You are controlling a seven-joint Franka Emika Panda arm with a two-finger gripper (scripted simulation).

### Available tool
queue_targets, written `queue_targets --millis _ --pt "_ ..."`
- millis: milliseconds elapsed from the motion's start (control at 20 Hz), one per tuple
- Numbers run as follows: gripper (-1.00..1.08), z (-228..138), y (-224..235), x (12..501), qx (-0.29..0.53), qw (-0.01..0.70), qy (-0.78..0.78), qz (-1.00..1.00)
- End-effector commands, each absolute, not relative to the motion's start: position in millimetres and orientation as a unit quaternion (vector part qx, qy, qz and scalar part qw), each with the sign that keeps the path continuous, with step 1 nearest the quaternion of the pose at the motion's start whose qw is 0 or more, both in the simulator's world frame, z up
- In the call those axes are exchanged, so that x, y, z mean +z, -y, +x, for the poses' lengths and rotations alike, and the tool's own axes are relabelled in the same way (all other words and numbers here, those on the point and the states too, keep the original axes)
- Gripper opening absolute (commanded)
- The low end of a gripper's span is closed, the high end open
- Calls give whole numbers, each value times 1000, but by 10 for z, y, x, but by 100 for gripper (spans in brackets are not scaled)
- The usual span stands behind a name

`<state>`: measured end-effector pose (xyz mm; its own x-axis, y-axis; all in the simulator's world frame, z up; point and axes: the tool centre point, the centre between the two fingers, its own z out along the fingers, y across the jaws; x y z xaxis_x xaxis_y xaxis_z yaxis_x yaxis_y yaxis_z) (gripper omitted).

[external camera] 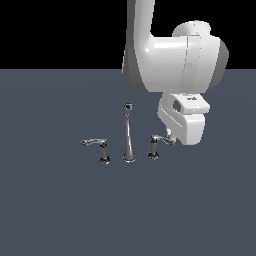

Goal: Turn on the faucet by rotating a designated handle.

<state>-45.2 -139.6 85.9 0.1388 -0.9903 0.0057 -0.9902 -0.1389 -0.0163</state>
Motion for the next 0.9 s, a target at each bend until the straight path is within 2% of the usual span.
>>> queue_targets --millis 0,200,300,850 --pt "-100 -606 1371 855 -1 1 -657 -754" --pt "-100 -756 1363 855 0 0 -657 -753" --pt "-100 -710 1409 856 -3 1 -660 -751" --pt "-100 -974 1008 855 0 0 -658 -753"
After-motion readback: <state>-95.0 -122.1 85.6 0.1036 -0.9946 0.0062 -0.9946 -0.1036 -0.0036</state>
